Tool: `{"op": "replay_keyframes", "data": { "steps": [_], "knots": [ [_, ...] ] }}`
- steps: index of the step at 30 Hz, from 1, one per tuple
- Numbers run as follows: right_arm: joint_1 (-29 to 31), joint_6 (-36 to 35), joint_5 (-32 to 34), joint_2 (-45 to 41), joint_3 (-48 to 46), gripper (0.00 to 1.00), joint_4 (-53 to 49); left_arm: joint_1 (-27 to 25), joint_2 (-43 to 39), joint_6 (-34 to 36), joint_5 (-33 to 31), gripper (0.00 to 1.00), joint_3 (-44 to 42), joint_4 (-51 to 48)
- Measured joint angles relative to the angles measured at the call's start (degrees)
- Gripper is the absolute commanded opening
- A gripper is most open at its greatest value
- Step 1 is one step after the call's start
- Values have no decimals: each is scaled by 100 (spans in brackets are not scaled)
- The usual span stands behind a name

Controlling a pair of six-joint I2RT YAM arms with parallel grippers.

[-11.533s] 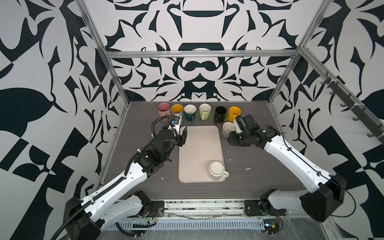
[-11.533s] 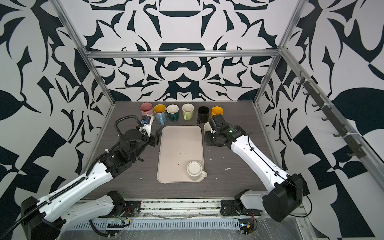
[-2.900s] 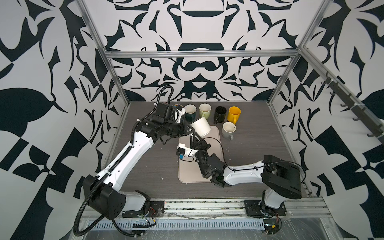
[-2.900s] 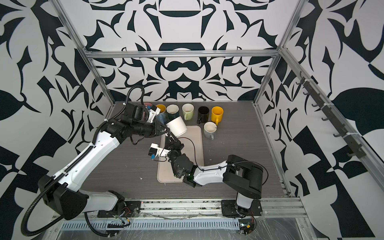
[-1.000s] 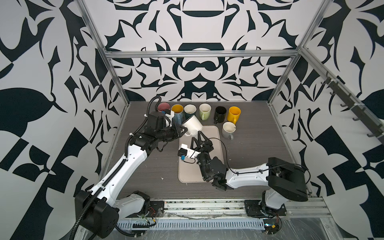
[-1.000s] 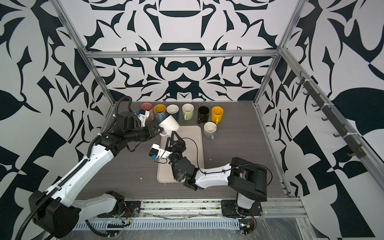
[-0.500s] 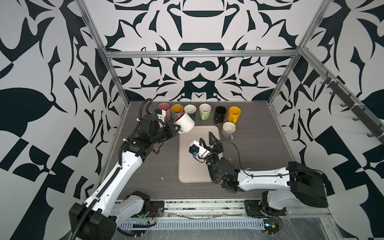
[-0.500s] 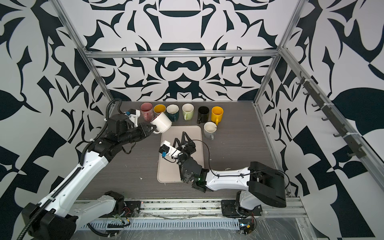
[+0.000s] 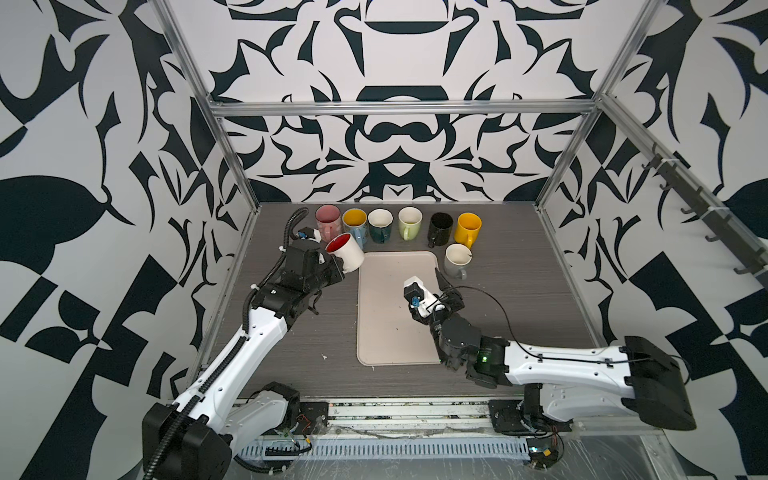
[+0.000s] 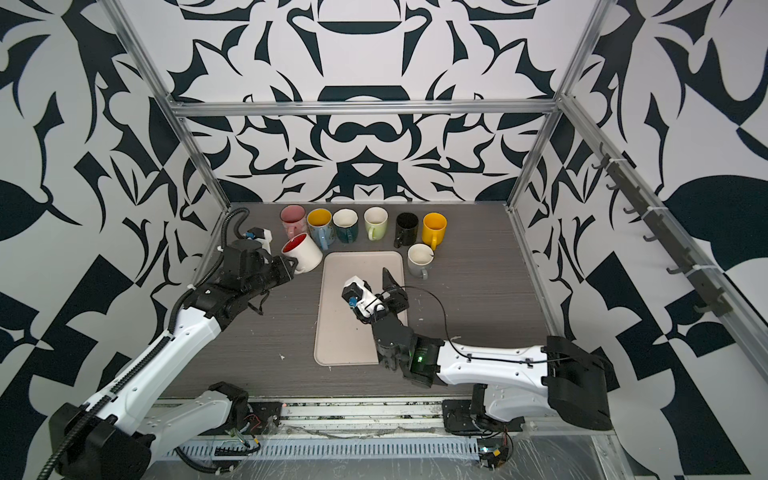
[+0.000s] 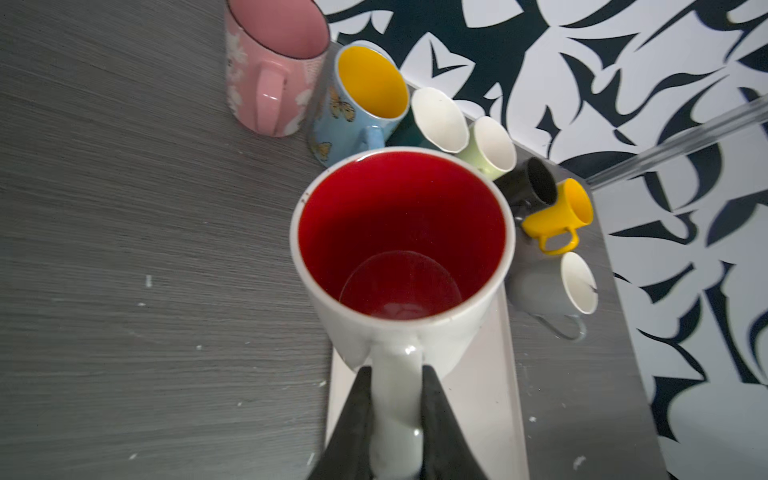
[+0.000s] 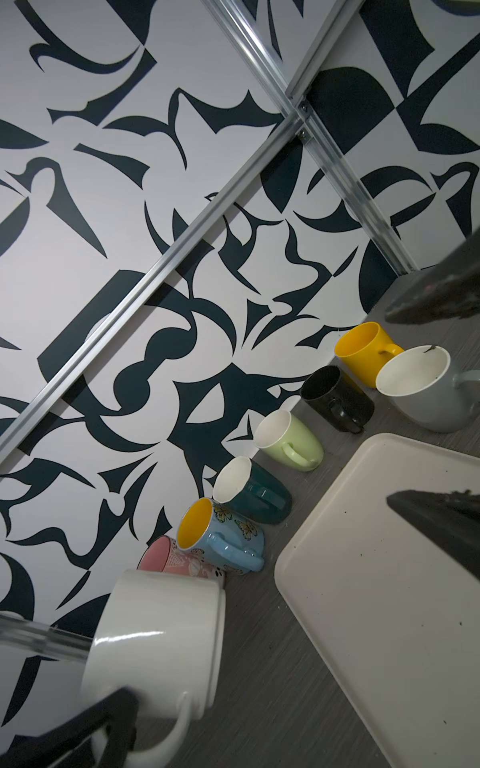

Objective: Turn the mug right side up
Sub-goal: 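Carry the white mug toward the pink mug with the left gripper while the right withdraws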

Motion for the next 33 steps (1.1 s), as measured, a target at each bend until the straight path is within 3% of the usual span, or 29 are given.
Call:
{"op": "replay_keyframes", "data": {
  "steps": [7, 13, 33],
  "knots": [
    [-570, 1467, -474, -730, -66, 63, -1292, 0, 31, 382, -903, 0, -651, 575],
    [-802, 2142, -728, -1058, -173, 63, -1808, -2, 243, 636, -1276, 0, -1279, 1233],
    [-1106, 2835, -1209, -1047, -181, 63, -2188, -236, 1609, 1128, -1875, 0, -1847, 3126]
  ]
}}
